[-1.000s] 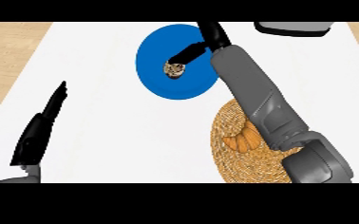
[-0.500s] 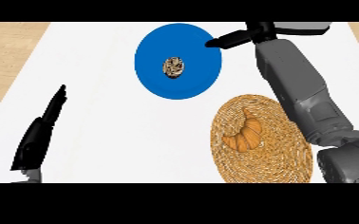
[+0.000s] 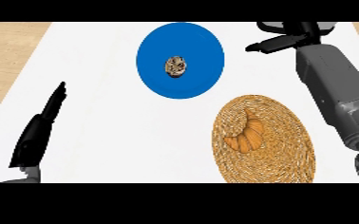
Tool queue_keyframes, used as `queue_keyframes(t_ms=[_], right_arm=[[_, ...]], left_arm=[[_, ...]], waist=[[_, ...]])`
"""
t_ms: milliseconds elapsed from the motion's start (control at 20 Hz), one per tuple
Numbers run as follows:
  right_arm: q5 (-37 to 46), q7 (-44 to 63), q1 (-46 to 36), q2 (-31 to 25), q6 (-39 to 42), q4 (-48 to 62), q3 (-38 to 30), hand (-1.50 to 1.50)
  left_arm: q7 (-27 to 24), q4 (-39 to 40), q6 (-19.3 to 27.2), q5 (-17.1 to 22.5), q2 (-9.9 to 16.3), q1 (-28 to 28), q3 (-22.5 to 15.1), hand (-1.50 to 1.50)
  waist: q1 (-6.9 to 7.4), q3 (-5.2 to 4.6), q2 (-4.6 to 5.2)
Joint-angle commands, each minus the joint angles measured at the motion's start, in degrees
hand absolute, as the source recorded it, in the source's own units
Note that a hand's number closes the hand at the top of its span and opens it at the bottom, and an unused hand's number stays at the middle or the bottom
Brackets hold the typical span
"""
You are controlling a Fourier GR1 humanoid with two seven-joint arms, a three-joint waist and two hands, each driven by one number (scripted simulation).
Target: Pick the cupcake from the placemat and place it in the plate
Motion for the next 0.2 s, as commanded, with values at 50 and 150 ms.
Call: queue_keyframes(t_ms=[50, 150], right_arm=[[0.9, -2.3, 1.7, -4.1, 3.3, 1.7, 0.2, -1.50], [0.3, -1.5, 0.4, -4.8, 3.5, 2.0, -0.6, -1.50]], left_arm=[[-0.6, -1.1, -0.8, 0.1, 0.1, 1.1, -0.4, 0.00], [0.2, 0.3, -0.9, 0.3, 0.0, -0.6, -0.2, 0.00]], waist=[[0.89, 0.05, 0.23], [0.50, 0.03, 0.18]])
